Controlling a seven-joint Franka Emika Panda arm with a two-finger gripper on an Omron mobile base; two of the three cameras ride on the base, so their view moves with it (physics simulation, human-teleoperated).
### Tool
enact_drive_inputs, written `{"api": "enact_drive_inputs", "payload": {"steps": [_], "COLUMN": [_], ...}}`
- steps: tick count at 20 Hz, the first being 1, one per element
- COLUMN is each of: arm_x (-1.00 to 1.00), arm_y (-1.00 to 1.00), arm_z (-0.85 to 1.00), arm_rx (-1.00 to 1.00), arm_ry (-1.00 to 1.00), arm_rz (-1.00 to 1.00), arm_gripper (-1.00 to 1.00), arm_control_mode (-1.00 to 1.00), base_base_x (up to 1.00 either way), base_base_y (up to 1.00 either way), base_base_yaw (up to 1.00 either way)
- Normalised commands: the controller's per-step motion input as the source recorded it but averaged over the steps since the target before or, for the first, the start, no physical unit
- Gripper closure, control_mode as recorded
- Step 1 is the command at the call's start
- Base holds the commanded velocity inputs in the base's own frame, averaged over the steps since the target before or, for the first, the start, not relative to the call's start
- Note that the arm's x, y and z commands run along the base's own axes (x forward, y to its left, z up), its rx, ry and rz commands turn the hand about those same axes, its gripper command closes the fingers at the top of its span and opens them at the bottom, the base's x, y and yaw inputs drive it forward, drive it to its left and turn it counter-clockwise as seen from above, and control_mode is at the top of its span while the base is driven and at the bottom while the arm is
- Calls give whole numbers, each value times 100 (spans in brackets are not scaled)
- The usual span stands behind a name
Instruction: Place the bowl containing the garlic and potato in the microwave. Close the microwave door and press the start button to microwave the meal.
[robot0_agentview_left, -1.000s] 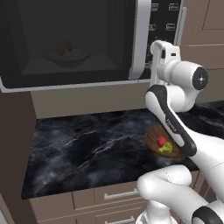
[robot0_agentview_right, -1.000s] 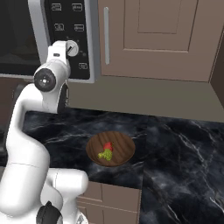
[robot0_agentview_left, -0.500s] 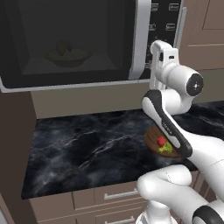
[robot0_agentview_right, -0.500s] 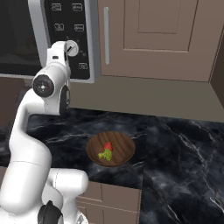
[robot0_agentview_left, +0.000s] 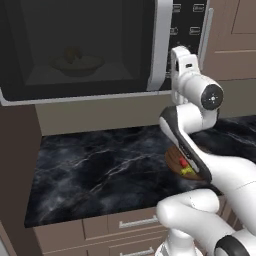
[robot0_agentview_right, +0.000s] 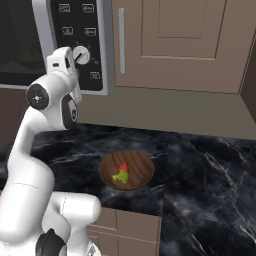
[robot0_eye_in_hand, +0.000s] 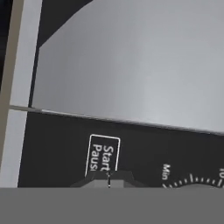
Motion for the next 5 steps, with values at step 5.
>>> {"api": "enact_drive_inputs", "payload": {"steps": [5], "arm_x": [31], "arm_y": [15], "arm_z": [-1], "arm_rx": [-14], "arm_ry": [0], "arm_rz": [-15], "arm_gripper": [100], "arm_control_mode": [-100], "base_base_x": [0], "base_base_y": [0], "base_base_yaw": [0]}}
